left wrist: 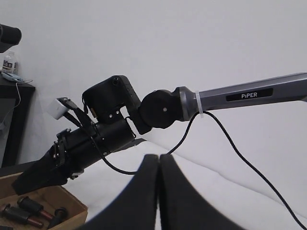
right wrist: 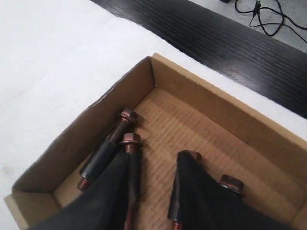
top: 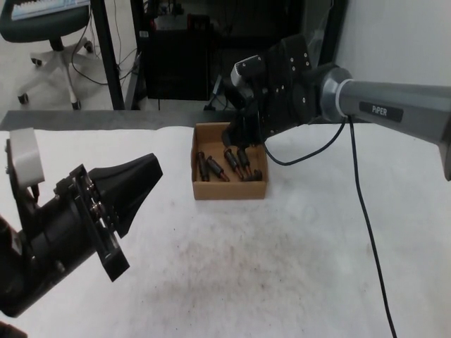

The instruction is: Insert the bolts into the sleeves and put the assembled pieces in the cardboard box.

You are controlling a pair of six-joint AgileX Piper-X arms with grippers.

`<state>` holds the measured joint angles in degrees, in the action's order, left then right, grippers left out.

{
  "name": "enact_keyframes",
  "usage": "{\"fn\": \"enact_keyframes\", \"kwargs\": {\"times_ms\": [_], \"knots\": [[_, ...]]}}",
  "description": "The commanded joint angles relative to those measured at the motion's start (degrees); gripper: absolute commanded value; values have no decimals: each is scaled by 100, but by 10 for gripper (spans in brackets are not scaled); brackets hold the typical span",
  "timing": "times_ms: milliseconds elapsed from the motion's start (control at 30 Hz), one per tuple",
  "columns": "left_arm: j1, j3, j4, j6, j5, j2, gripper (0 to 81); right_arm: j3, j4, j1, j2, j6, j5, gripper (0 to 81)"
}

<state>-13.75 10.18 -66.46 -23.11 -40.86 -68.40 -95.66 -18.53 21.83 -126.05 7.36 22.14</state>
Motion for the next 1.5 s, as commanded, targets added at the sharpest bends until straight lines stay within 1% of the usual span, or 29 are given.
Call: {"fn": "enact_keyframes", "kwargs": {"times_ms": [0,33,67,133,167,267,367,467,533,600,633,733,800,867,933,1033,1133,1200,1267,1400,1467], "knots": [[13,-1,-63,-11,15,71,3,-59,35,-35,57,-27,77,319],[13,-1,-63,-11,15,71,3,-59,35,-35,69,-27,69,298],[13,-1,-63,-11,15,71,3,-59,35,-35,96,-32,77,247],[13,-1,-63,-11,15,71,3,-59,35,-35,204,-52,92,74],[13,-1,-63,-11,15,71,3,-59,35,-35,275,-49,134,4],[13,-1,-63,34,14,71,3,-59,-24,-35,539,-39,242,8],[13,-1,-63,241,47,71,3,-48,-381,-35,851,38,221,8],[13,-1,-63,257,510,71,3,143,-794,-35,1296,284,198,8],[13,-1,-63,355,946,71,3,508,-939,-35,1715,439,199,8],[13,-27,-63,723,1338,71,3,1053,-926,-51,2170,534,152,8],[13,-66,-63,931,1602,83,3,1380,-852,-65,2452,536,18,8],[13,-278,4,1285,2490,107,3,2496,-358,-151,3287,414,-607,8],[13,-452,207,1288,2874,143,3,3310,144,-282,3823,1,-893,8],[2,-600,502,1288,3138,178,3,4224,666,-507,4425,-555,-1087,8],[2,-731,865,1288,3633,208,3,5103,1083,-737,4874,-1010,-1266,8],[2,-805,1461,1503,4250,248,3,6203,1804,-1053,5493,-1337,-1524,8],[2,-804,1857,1676,4484,246,3,7095,2456,-1248,6005,-1427,-1636,8],[-23,-804,2067,1674,4657,267,3,7608,2918,-1278,6282,-1427,-1790,8],[-127,-804,2333,1674,4919,282,3,8029,3231,-1278,6505,-1442,-2137,8],[-422,-804,2877,1674,5414,333,3,8629,3687,-1278,6741,-1816,-2817,8],[-555,-804,3087,1674,5503,329,3,8829,3742,-1278,6768,-1816,-2914,8]]}}
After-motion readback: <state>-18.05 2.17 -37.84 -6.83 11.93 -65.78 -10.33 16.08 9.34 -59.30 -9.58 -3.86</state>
